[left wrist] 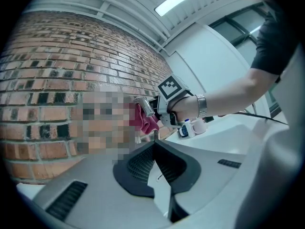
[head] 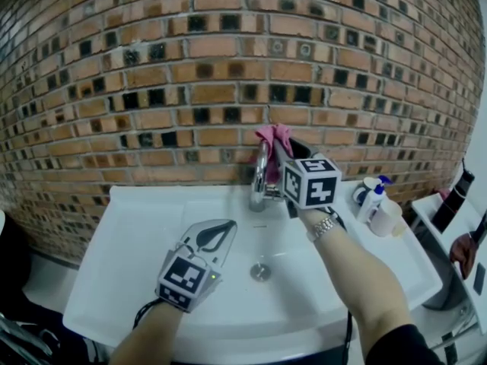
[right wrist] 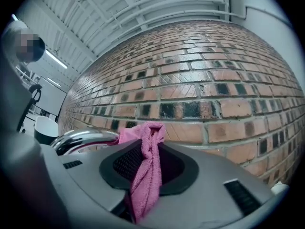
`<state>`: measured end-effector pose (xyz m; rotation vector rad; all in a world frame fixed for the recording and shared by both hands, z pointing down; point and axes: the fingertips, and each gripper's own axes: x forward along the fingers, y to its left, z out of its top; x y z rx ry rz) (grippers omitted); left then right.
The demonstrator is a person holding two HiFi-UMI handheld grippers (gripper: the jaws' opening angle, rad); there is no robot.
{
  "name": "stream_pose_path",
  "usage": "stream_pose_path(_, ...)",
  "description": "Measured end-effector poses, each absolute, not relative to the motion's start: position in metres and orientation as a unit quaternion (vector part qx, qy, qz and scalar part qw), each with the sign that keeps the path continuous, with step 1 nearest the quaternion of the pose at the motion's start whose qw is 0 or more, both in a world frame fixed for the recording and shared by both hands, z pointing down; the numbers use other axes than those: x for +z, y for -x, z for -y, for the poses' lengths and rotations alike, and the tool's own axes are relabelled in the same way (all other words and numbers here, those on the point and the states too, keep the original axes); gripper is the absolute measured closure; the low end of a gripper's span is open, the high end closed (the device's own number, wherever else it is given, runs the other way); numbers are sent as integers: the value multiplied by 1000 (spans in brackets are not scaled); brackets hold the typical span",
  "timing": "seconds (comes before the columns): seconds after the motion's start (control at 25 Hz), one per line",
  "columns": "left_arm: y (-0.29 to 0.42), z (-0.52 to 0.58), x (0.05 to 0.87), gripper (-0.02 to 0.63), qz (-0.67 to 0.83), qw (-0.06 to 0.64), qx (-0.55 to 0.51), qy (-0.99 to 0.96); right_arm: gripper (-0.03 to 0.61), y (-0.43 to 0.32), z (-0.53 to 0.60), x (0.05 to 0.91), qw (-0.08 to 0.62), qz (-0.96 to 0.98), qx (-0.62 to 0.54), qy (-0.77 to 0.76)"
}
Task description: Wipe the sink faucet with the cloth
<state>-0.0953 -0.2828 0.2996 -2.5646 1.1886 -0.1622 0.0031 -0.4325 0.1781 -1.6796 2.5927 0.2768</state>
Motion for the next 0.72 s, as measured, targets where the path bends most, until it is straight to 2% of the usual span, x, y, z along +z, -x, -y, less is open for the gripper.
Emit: stream_pose_path(0.72, 90, 281, 303, 606, -413, 157, -73, 894, 483, -4, 456, 234, -76, -810, 74, 576)
